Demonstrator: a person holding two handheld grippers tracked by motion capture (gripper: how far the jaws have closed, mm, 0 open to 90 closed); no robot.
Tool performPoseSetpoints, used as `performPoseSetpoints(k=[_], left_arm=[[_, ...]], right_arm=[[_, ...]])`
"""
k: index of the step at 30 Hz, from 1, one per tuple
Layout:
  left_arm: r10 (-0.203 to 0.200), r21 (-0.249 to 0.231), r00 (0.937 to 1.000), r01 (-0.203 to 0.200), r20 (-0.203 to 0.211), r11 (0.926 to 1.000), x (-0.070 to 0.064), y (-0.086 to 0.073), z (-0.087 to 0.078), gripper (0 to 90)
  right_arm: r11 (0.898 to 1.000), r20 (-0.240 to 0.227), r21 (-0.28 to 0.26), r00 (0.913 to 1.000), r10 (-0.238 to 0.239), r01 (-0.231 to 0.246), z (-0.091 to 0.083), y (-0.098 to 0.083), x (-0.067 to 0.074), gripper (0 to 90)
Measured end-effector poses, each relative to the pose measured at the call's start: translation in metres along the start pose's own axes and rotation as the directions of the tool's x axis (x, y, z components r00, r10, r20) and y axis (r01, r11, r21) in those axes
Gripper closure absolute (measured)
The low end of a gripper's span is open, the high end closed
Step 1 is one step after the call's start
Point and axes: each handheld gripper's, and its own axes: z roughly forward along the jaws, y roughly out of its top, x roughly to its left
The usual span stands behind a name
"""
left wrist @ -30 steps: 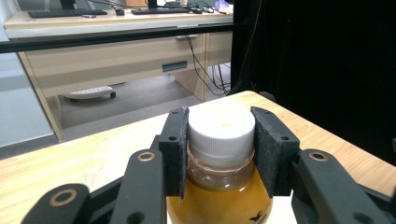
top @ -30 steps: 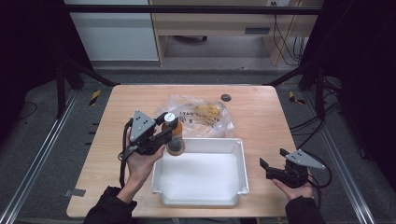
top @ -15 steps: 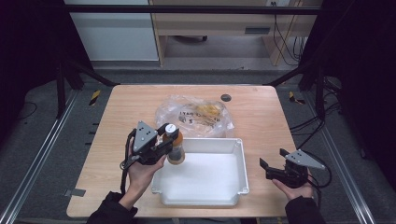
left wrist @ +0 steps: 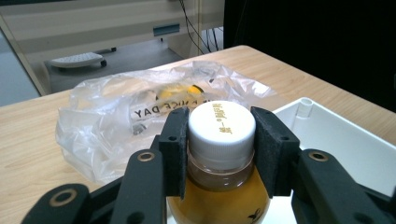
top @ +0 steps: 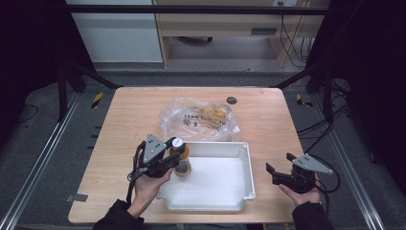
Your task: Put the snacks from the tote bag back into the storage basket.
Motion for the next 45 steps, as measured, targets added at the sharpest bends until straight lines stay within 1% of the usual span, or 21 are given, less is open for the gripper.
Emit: performPoseSetpoints(k=[5, 8, 13, 21, 24, 27, 29, 30, 33, 38, 40, 41, 42, 43, 45], left_arm=[[0.006, 0.018, 1.0, -0.006, 0.007, 0.9998, -0.001, -0.005, 0.001, 59.1], [-0.005, 0.027, 0.9999, 0.005, 0.014, 0.9996, -0.001, -0.009, 0.001, 59.1], [0.005, 0.053, 0.9999, -0.006, 0.012, 0.9986, -0.002, -0.016, 0.002, 59.0], [0.008, 0.045, 0.9998, -0.009, 0.017, 0.999, -0.005, -0.019, 0.0, 59.0], [0.018, 0.035, 0.9997, -0.019, 0.013, 0.9992, -0.008, -0.021, 0.001, 58.8], [0.016, 0.029, 0.9998, -0.016, 0.01, 0.9994, -0.008, -0.022, 0.0, 58.7], [0.005, 0.021, 0.9999, -0.005, 0.009, 0.9998, -0.008, -0.023, 0.0, 58.6], [0.011, 0.021, 0.9999, -0.012, 0.009, 0.9997, -0.008, -0.024, 0.0, 58.6], [0.014, 0.016, 0.9999, -0.014, 0.007, 0.9998, -0.008, -0.025, 0.0, 58.1], [0.018, 0.013, 0.9998, -0.018, 0.011, 0.9997, -0.008, -0.026, 0.001, 51.7], [0.017, 0.0, 0.9998, -0.017, 0.011, 0.9999, -0.006, -0.026, 0.001, 50.8], [0.021, 0.002, 0.9997, -0.021, 0.013, 0.9998, -0.006, -0.026, 0.0, 46.8], [0.02, 0.001, 0.9997, -0.02, 0.015, 0.9998, -0.005, -0.026, 0.0, 46.8], [0.018, -0.002, 0.9997, -0.018, 0.016, 0.9998, -0.004, -0.026, -0.001, 44.5], [0.012, 0.001, 0.9992, -0.012, 0.038, 0.9999, -0.001, -0.025, -0.002, 37.5]], right_arm=[[1.0, 0.002, -0.001, 1.0, 0.0, 0.0, 0.0, 0.0, -0.001, 13.4], [1.0, 0.001, -0.001, 1.0, 0.001, -0.001, 0.0, 0.0, 0.0, 13.4], [1.0, 0.003, -0.001, 1.0, 0.0, 0.0, 0.0, 0.0, 0.0, 13.4], [1.0, 0.001, -0.002, 1.0, 0.0, 0.0, 0.0, 0.0, 0.0, 13.4], [1.0, 0.001, 0.0, 1.0, 0.0, 0.0, 0.0, 0.0, 0.0, 13.4], [1.0, 0.001, 0.002, 1.0, 0.001, -0.001, 0.0, 0.0, 0.0, 13.4], [1.0, 0.001, 0.001, 1.0, 0.001, -0.001, 0.0, 0.0, 0.0, 13.4], [1.0, 0.001, 0.002, 1.0, 0.001, -0.001, 0.0, 0.0, 0.0, 13.4], [1.0, -0.001, 0.006, 1.0, 0.003, -0.003, 0.0, -0.001, 0.0, 13.4], [1.0, 0.003, 0.005, 1.0, -0.002, 0.002, 0.0, -0.001, 0.0, 13.4], [1.0, 0.004, 0.004, 1.0, -0.003, 0.003, 0.0, -0.001, -0.001, 13.4], [1.0, 0.004, 0.004, 1.0, -0.005, 0.005, 0.0, -0.001, -0.001, 13.4], [1.0, 0.004, 0.004, 1.0, -0.005, 0.005, 0.0, -0.001, -0.001, 13.4], [1.0, 0.005, 0.005, 1.0, -0.006, 0.006, 0.0, -0.001, -0.001, 13.4], [1.0, 0.004, 0.003, 1.0, -0.004, 0.004, 0.0, -0.001, -0.001, 13.3]])
